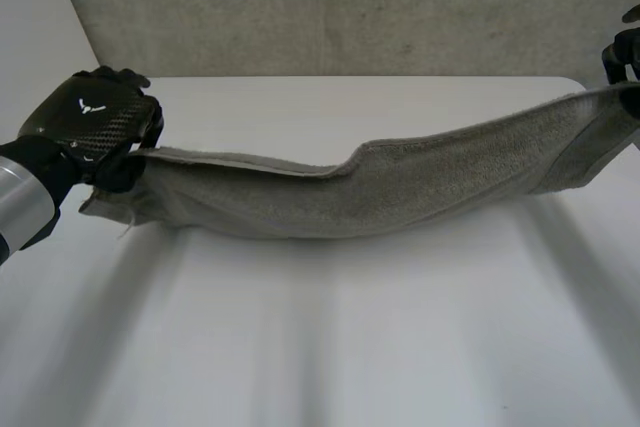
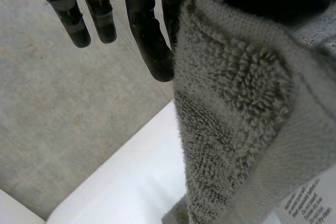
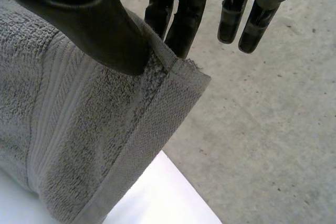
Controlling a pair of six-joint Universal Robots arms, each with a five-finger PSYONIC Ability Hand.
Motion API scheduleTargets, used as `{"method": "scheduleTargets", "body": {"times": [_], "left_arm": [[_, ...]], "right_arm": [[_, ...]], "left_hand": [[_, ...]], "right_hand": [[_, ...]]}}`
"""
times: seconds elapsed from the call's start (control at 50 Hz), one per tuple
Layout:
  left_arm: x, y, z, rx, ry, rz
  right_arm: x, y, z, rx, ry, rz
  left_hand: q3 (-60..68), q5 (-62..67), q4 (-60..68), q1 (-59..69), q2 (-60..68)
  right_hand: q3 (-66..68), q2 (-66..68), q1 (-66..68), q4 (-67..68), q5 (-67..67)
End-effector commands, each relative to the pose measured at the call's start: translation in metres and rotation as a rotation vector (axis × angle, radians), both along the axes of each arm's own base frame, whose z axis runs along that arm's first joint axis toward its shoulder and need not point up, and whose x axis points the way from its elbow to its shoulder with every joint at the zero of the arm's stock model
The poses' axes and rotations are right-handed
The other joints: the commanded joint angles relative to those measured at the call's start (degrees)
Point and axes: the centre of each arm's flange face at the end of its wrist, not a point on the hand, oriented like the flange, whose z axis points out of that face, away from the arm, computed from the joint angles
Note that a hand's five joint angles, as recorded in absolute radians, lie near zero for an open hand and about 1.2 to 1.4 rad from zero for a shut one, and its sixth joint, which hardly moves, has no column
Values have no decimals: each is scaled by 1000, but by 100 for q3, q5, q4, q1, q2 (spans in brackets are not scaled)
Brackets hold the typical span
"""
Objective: Fold the towel.
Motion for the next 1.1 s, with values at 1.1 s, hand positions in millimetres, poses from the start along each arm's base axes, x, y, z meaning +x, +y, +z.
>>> {"method": "scheduleTargets", "body": {"times": [1.1], "left_arm": [[-35,-148,-118,169,1,-37]], "right_arm": [[69,-123,-135,4,206,-15]], "left_hand": [[-276,516,-311,799,306]], "right_hand": [[-265,328,518,-437,381]]}}
